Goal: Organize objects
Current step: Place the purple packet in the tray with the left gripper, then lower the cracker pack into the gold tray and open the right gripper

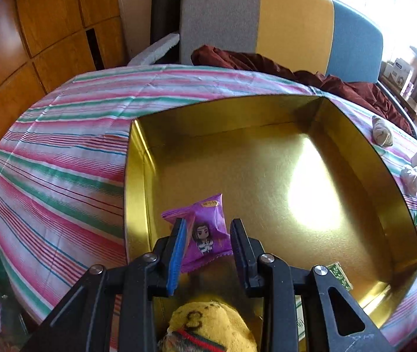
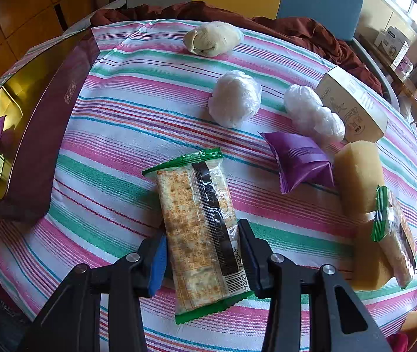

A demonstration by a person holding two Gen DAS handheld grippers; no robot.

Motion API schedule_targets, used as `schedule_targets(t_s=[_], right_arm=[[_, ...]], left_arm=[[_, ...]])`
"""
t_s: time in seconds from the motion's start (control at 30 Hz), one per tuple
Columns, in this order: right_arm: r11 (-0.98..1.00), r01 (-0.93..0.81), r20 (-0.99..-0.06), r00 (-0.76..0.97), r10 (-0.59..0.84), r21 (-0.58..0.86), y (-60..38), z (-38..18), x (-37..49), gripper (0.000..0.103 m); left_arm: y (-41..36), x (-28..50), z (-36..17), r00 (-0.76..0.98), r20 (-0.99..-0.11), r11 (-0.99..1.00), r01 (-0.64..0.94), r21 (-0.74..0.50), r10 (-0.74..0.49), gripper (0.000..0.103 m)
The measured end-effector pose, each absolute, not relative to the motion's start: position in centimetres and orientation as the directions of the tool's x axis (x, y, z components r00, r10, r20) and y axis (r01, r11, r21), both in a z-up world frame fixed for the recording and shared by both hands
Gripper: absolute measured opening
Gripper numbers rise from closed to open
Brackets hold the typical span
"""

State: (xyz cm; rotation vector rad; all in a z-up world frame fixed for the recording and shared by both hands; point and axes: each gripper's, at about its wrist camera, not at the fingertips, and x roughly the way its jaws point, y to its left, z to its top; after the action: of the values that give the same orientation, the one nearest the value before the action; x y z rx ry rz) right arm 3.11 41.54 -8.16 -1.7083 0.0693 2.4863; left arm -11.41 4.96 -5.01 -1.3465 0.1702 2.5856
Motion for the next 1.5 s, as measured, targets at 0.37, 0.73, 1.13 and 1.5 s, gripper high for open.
schedule_targets(t_s=[0.37,0.73,1.13,1.5], right_arm=[[-0.98,-0.191,-0.896,-0.443,0.032,0.059,41.1,-5.1,3.7,0.042],[-0.984,0.047,-0.811,-0.561,-0.166,0.17,30.1,1.1,-3.4,0.042],[-0.985,0.088,-0.882,-0.439,-0.171,0.147,19.7,-3.4,-12.6,0.042],[-0.984,0.061,-0.93,-0.322,-0.179,0.168,17.3,-8.0,-14.1,0.045]], left_arm=[[3.2,-4.9,-0.5,-0.7,-0.704,-0.98,-0.195,0.03,0.118,0.052],[2.3,-2.0,1.0,-0.732,-0.673,-0.985,-0.169,0.027,0.107,0.06],[0.9,-1.5,0.9,-0.744,-0.663,-0.989,-0.144,0.03,0.088,0.063],[0.1,-1.8,0.0,-0.731,-0.677,-0.991,-0.129,0.014,0.086,0.063]])
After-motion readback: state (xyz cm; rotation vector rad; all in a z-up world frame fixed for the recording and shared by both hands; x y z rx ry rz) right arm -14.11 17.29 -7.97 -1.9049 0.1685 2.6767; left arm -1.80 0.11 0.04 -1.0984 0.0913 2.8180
